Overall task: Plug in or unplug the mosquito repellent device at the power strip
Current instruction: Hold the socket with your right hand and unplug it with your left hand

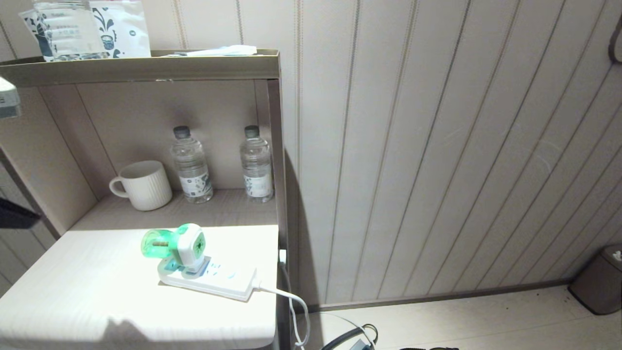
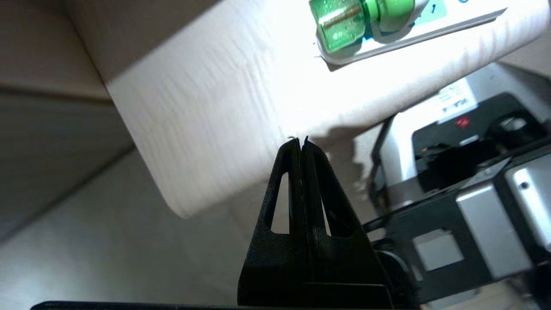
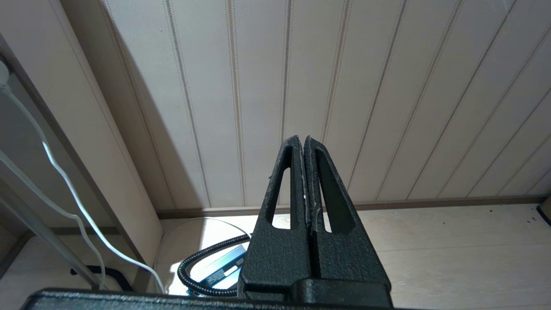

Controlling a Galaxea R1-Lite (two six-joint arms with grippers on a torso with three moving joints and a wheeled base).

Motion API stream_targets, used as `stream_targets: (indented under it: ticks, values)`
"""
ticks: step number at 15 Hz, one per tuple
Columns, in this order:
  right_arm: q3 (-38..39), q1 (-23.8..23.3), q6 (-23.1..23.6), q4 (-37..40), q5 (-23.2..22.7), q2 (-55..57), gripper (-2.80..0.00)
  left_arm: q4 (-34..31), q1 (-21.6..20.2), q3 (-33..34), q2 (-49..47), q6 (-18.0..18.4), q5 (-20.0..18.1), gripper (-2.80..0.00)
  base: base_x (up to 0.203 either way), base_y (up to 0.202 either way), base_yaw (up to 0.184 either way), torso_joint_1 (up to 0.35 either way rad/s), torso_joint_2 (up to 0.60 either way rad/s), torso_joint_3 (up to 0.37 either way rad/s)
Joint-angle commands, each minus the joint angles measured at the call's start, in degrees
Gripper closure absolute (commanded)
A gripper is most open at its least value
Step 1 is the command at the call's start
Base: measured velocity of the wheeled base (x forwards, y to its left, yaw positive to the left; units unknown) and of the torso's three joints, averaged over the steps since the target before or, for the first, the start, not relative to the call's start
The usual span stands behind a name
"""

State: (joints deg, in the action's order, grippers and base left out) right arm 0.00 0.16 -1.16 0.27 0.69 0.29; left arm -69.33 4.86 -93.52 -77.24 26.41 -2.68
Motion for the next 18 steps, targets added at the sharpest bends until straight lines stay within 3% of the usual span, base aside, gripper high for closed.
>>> stream_targets:
  ticks: [1, 6, 9, 11, 15, 18]
  values:
    - [0.0, 0.02, 0.02, 0.02, 0.02, -0.03, 0.0, 4.73, -1.02, 10.13, 8.16, -4.7, 0.39, 0.0, 0.0, 0.0, 0.0, 0.0, 0.0, 0.0]
    - [0.0, 0.02, 0.02, 0.0, 0.02, -0.03, 0.0, 30.63, -3.99, 42.81, 24.42, -14.46, 2.07, 0.0, 0.0, 0.0, 0.0, 0.0, 0.0, 0.0]
    - [0.0, 0.02, 0.01, 0.0, 0.02, -0.03, 0.0, 48.68, -5.61, 57.84, 32.09, -21.39, 3.67, 0.0, 0.0, 0.0, 0.0, 0.0, 0.0, 0.0]
    - [0.0, 0.02, -0.02, 0.0, 0.02, -0.03, 0.0, 55.37, -5.82, 62.39, 38.46, -22.84, 5.1, 0.0, 0.0, 0.0, 0.0, 0.0, 0.0, 0.0]
    - [0.0, 0.02, -0.05, 0.0, 0.02, -0.03, 0.0, 60.9, -4.46, 63.25, 49.16, -23.56, 5.41, 0.0, 0.0, 0.0, 0.0, 0.0, 0.0, 0.0]
    - [0.0, 0.02, -0.03, 0.04, 0.02, -0.03, 0.0, 60.71, -2.8, 66.33, 58.64, -24.2, 5.83, 0.0, 0.0, 0.0, 0.0, 0.0, 0.0, 0.0]
